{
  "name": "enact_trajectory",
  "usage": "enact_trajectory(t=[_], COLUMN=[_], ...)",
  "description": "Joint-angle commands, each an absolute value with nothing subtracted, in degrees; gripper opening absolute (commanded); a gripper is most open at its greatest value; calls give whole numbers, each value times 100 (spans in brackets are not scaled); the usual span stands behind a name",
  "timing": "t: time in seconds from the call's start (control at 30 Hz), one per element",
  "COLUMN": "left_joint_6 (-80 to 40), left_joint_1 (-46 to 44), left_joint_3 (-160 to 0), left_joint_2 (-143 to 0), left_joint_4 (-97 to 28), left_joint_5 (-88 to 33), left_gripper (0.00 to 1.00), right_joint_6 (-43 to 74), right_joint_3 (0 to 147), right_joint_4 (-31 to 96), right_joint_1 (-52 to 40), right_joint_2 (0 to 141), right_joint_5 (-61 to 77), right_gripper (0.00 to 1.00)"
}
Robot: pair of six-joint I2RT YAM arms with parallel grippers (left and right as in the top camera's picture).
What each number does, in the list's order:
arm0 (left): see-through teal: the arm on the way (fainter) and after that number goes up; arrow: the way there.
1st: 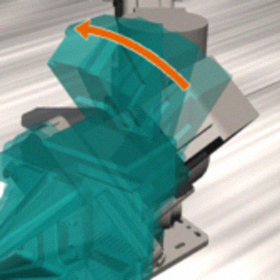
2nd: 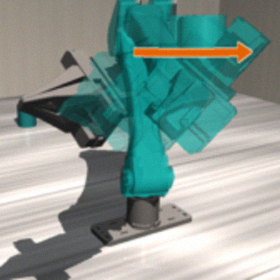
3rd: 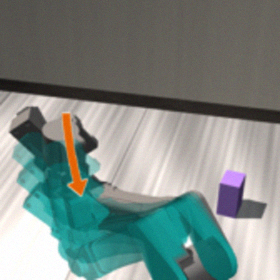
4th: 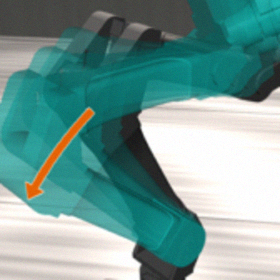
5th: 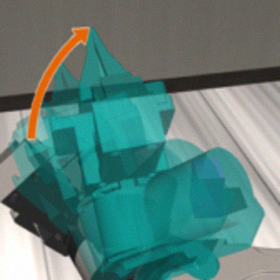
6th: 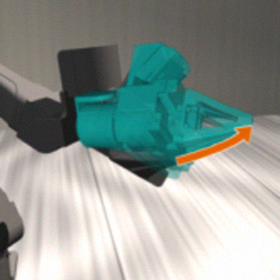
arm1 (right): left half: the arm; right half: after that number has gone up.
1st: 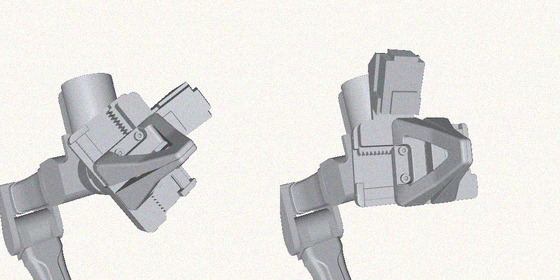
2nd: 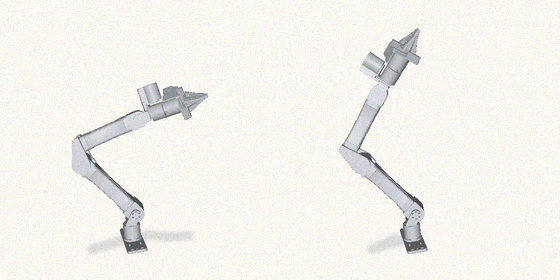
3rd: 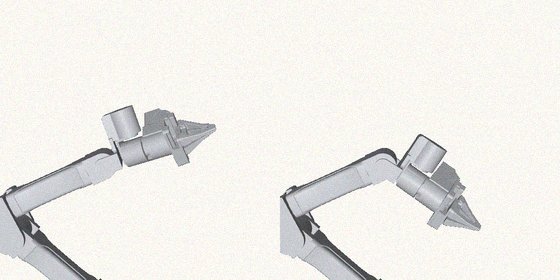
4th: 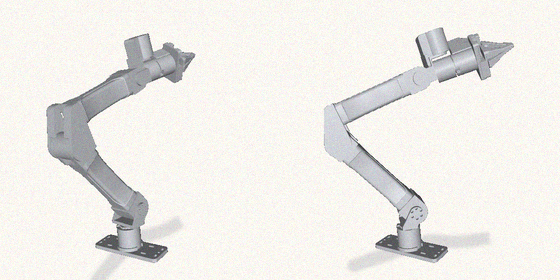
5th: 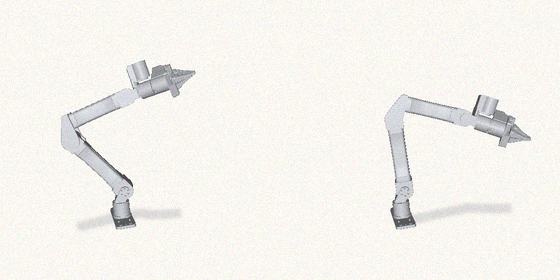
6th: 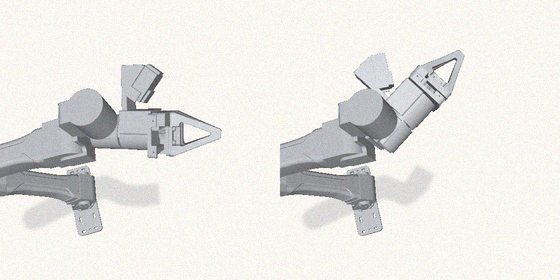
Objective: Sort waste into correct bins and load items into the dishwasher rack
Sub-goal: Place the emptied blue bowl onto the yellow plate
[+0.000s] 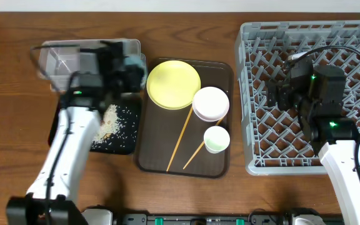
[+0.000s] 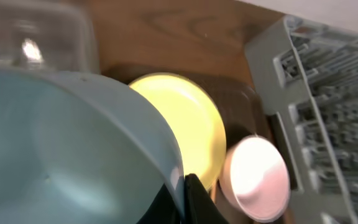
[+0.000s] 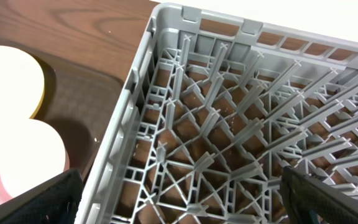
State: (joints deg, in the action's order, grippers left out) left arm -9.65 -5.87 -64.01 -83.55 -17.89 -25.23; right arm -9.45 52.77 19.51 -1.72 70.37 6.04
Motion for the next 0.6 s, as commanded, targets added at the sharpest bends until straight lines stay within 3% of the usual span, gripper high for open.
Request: enact_trajectory(t=[0.0, 0.57], left_joint_6=[-991, -993], left_joint_1=[-1090, -2182], left_joint_3=[-6549, -6549], left_joint_2=[-8589, -10359], left_joint_4=[-1402, -14], left_joint_5=[-1487, -1022], left_gripper=[6, 6], right_joint_6=[-867, -864], right_joint_3=[5395, 5395], right_joint_4=[1953, 2003], right_joint_1=[-145, -148], right_joint_2=[7008, 7008], right_joint_5=[582, 585], right_gripper=[99, 99])
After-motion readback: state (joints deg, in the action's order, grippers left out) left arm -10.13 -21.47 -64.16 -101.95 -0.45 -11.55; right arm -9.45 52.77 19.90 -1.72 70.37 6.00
